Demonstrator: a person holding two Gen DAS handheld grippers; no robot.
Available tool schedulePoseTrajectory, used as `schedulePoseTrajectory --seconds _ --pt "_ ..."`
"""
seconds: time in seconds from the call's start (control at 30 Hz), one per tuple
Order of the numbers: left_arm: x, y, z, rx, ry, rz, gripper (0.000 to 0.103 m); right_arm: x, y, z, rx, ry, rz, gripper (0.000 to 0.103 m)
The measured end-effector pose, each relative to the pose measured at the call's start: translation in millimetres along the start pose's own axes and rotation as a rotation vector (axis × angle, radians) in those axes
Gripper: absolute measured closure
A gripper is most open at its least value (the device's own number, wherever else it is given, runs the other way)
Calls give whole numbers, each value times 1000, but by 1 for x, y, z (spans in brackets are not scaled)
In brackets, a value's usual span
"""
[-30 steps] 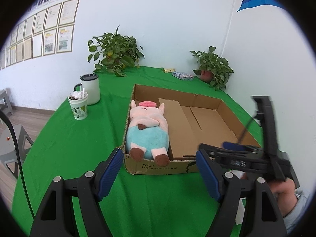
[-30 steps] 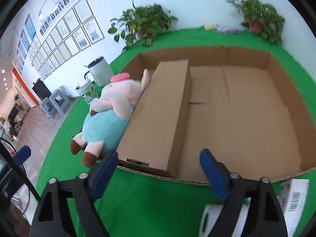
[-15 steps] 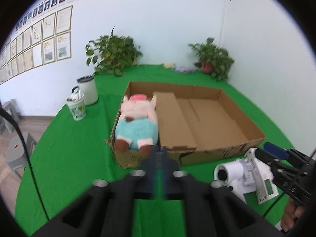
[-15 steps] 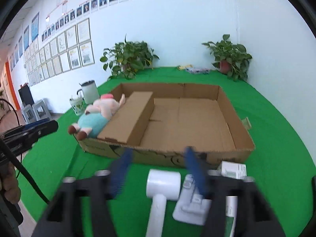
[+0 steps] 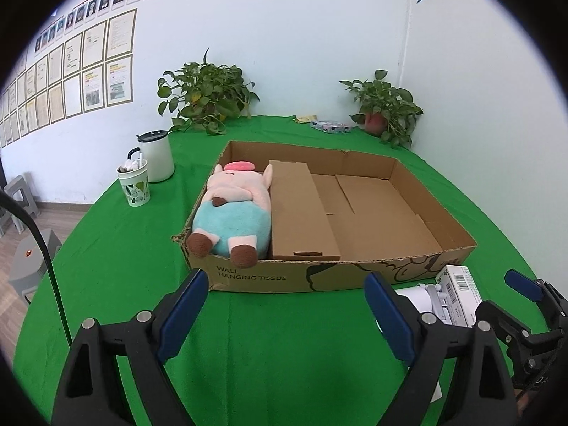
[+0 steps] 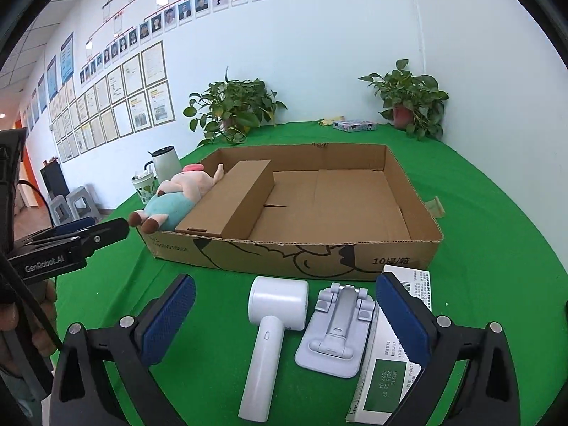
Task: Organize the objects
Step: 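Reach the left gripper toward the white hair dryer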
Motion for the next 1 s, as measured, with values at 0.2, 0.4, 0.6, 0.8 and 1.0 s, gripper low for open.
schedulePoseTrajectory --seconds 0.2,0.4,0.6,0.8,1.0 --pt "-1 13 3 31 9 28 13 -8 -3 16 -5 -36 -39 1" --pt "11 19 41 -2 -88 121 14 -21 -5 76 -36 -153 -99 7" --pt "31 38 49 -77 -161 274 14 -4 -15 99 -29 -216 -112 15" --pt "46 50 54 -120 -210 346 15 33 -27 95 -63 -274 -79 39" --pt "40 46 66 -136 -238 377 16 47 -34 112 -119 -327 -43 74"
Point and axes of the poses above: each gripper's, at about its wrist camera, not at the fingertips, and x roughly the way its jaws point, y to its right, z to its underside, the point moved 6 cm from there along x, roughly the way its jaws point, and after that the axes turned 7 degrees about z, right-handed, at the moved point
